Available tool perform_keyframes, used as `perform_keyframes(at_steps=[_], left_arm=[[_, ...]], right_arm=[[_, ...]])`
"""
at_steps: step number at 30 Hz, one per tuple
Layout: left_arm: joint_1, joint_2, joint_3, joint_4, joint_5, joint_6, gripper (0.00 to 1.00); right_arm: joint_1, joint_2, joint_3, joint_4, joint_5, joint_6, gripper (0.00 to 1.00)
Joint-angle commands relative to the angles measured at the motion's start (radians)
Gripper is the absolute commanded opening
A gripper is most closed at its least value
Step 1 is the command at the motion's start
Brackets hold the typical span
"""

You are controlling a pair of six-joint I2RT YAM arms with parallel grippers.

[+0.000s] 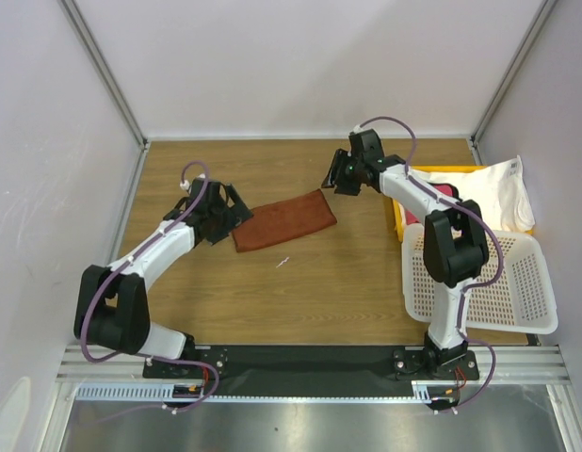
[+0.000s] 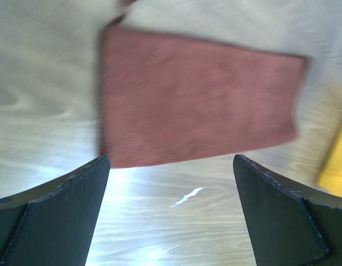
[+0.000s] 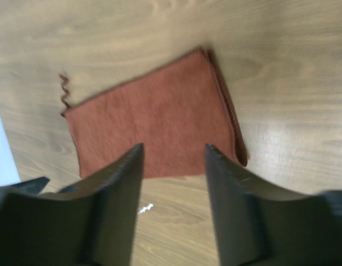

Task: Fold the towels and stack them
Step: Fold the towel

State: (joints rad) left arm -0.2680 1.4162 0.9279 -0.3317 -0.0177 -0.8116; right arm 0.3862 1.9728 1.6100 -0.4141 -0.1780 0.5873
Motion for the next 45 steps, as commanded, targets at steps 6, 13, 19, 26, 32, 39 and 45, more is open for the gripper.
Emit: perform_keyframes(at_steps=[6, 13, 19, 26, 32, 39, 45], left_arm=[[0.065, 0.013, -0.06, 0.082, 0.101, 0.006, 0.99], [0.073, 0.043, -0.107, 0.157, 0.134, 0.006, 0.98], [0.073, 0.066, -0.133, 0.22, 0.147, 0.028, 0.97], [0.073, 0.102, -0.146, 0.237, 0.151, 0.038, 0.95], [0.073, 0.112, -0.164, 0.253, 0.153, 0.057, 0.94], [0.073, 0.127, -0.173, 0.272, 0.151, 0.083, 0.94], [0.073, 0.147, -0.187, 0.292, 0.16, 0.088, 0.93]], right_arm=[[0.031, 0.037, 0.034, -0.034, -0.029, -0.099, 0.36], [0.036, 0.1, 0.085, -0.051, -0.049, -0.136, 0.43], [0.042, 0.115, 0.096, -0.046, -0.067, -0.162, 0.5], [0.048, 0.133, 0.123, -0.075, -0.055, -0.207, 0.54], [0.046, 0.133, 0.14, -0.072, -0.051, -0.236, 0.61], [0.043, 0.129, 0.146, -0.089, -0.029, -0.28, 0.64], [0.039, 0.132, 0.146, -0.092, -0.028, -0.282, 0.64]])
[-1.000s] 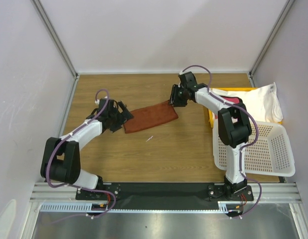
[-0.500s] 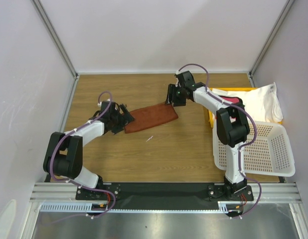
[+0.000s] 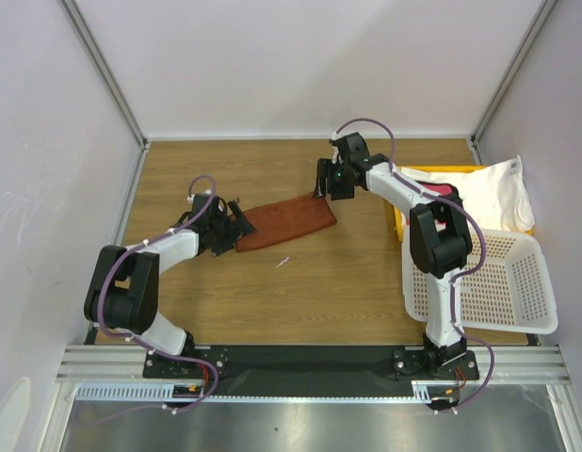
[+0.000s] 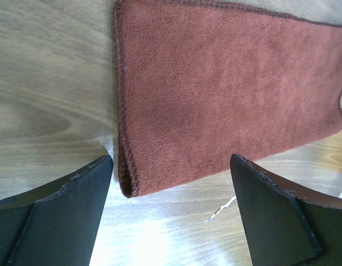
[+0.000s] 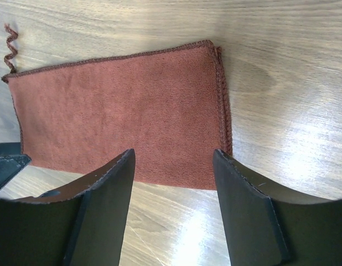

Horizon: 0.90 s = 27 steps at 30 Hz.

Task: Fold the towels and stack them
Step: Fold the towel

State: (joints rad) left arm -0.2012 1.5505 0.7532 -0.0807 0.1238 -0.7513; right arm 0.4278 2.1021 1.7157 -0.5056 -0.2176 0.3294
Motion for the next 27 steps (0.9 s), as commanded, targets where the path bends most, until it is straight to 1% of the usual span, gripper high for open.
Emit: perform_keyframes(at_steps=[1, 13, 17, 20, 23, 24, 26, 27], left_arm=[[0.006, 0.013, -0.015, 0.044, 0.02, 0.027, 0.93], [0.006, 0.053, -0.002, 0.053, 0.033, 0.038, 0.91], [0.006, 0.045, -0.026, 0.058, 0.007, 0.026, 0.9], [0.006, 0.043, -0.029, 0.032, -0.047, 0.007, 0.88], [0.006, 0.046, -0.035, 0.039, -0.07, -0.014, 0.81], [0.006, 0.049, -0.034, 0.042, -0.072, -0.023, 0.76], [0.005, 0.065, -0.032, 0.05, -0.072, -0.037, 0.71], [0.006, 0.069, -0.029, 0.05, -0.072, -0.039, 0.66]], right_arm=[[-0.003, 0.003, 0.041, 0.001, 0.012, -0.021, 0.64], [0.002, 0.003, 0.021, 0.021, -0.002, -0.018, 0.64], [0.003, 0.004, 0.002, 0.03, -0.005, -0.016, 0.64], [0.006, 0.007, 0.002, 0.03, -0.014, -0.016, 0.63], [0.017, 0.012, 0.002, 0.036, -0.017, -0.02, 0.63], [0.019, 0.015, 0.004, 0.038, -0.017, -0.021, 0.63], [0.023, 0.025, 0.007, 0.035, -0.022, -0.021, 0.62], [0.025, 0.027, 0.007, 0.035, -0.022, -0.021, 0.62]])
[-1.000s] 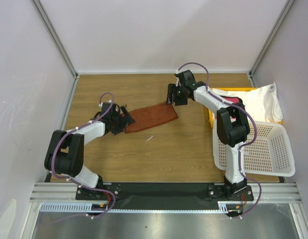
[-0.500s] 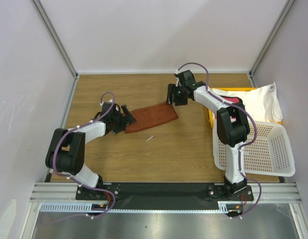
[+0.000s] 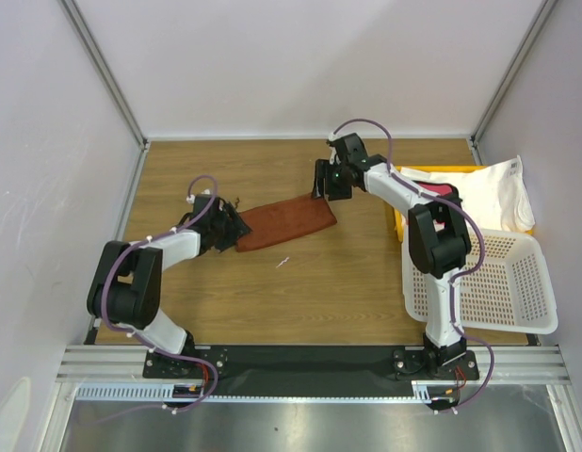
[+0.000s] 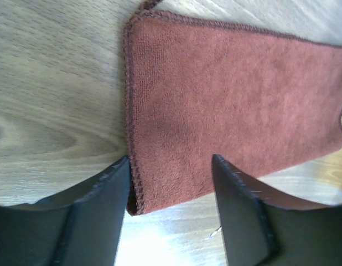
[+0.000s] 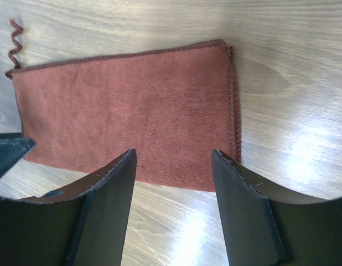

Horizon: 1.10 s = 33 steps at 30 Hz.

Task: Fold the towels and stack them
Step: Fold the towel

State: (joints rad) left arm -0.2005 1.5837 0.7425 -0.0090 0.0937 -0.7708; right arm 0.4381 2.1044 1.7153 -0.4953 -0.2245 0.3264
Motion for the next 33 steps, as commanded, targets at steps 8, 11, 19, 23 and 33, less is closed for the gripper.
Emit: perform_keyframes(at_steps=[8, 11, 19, 23, 33], left_arm=[[0.006, 0.045, 0.004, -0.04, -0.051, 0.011, 0.31], [0.004, 0.022, 0.017, -0.084, -0.068, 0.024, 0.07], [0.004, -0.086, 0.103, -0.27, -0.19, 0.102, 0.0], [0.006, -0.111, 0.176, -0.38, -0.245, 0.133, 0.0], [-0.004, -0.111, 0.405, -0.536, -0.235, 0.145, 0.0]], right_arm=[[0.02, 0.049, 0.004, 0.017, -0.024, -0.01, 0.61], [0.024, 0.068, 0.003, 0.021, -0.022, 0.005, 0.59], [0.059, 0.101, 0.003, 0.05, -0.05, 0.03, 0.53], [0.088, 0.114, -0.008, 0.063, -0.07, 0.033, 0.51], [0.123, 0.134, -0.051, 0.101, -0.089, 0.059, 0.45]])
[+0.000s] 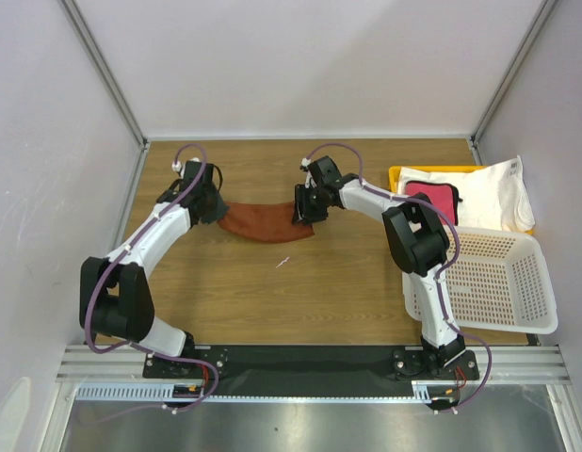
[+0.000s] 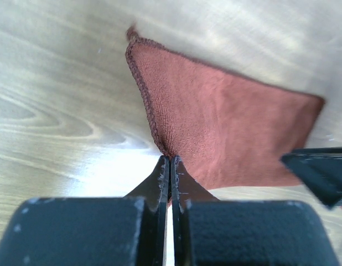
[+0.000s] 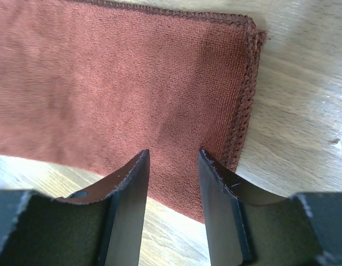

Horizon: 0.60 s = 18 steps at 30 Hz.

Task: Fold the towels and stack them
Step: Fold the towel

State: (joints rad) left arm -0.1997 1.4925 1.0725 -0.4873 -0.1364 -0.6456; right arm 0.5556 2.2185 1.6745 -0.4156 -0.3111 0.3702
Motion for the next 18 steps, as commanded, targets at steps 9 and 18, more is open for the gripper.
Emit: perform_keyframes(at_steps=[9, 18], left_arm=[[-0.185, 0.112, 0.243, -0.114, -0.071, 0.03, 0.0], [-0.308, 0.278, 0.426, -0.224, -0.172, 0.041, 0.0]], right_arm=[[-0.031, -0.036, -0.016, 0.06, -0.042, 0.114, 0.46], [-0.183, -0.195, -0.104, 0.052, -0.054, 0.185, 0.47]])
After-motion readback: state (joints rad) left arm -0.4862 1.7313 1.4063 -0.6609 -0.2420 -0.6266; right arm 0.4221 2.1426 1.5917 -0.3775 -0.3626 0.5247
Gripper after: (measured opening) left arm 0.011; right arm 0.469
